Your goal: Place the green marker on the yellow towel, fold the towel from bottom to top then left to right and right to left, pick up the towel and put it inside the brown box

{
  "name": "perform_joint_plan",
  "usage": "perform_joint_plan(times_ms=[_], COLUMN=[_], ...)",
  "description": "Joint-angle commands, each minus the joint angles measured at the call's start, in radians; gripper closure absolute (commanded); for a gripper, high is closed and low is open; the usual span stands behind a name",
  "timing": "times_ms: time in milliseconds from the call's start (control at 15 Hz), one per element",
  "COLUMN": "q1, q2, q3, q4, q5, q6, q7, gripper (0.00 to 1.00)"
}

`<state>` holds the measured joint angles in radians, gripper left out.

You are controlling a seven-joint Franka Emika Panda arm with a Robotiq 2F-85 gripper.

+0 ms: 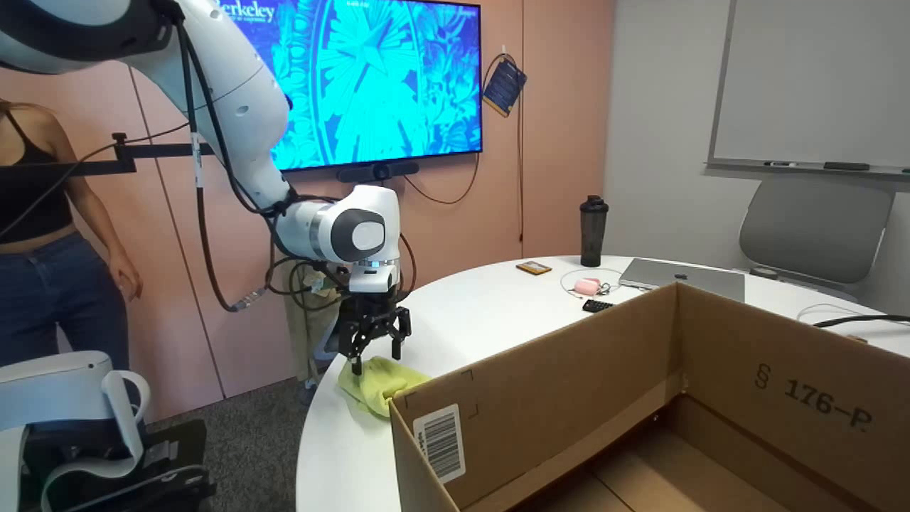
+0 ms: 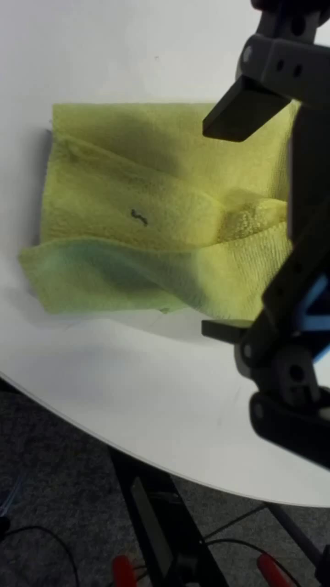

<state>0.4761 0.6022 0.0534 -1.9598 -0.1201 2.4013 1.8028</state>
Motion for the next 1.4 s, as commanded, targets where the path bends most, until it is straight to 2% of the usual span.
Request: perform_joint_plan(times_ms=[0, 333, 667, 1333], q1=[-0.03, -0.061, -0.053, -0.008], q2=[0.005, 0.055, 0.083, 0.147], q3=[-0.017, -0.012, -0.014, -0.034], q4=[-0.041, -0.048, -0.047, 0.017], q5=[-0.055, -0.039, -0.017, -0.021], q6=[0.088, 0.202, 0.245, 0.133], q7=[-0.066, -0.164, -0.207, -0.202], gripper=[0.0, 0.0, 0.0, 0.0])
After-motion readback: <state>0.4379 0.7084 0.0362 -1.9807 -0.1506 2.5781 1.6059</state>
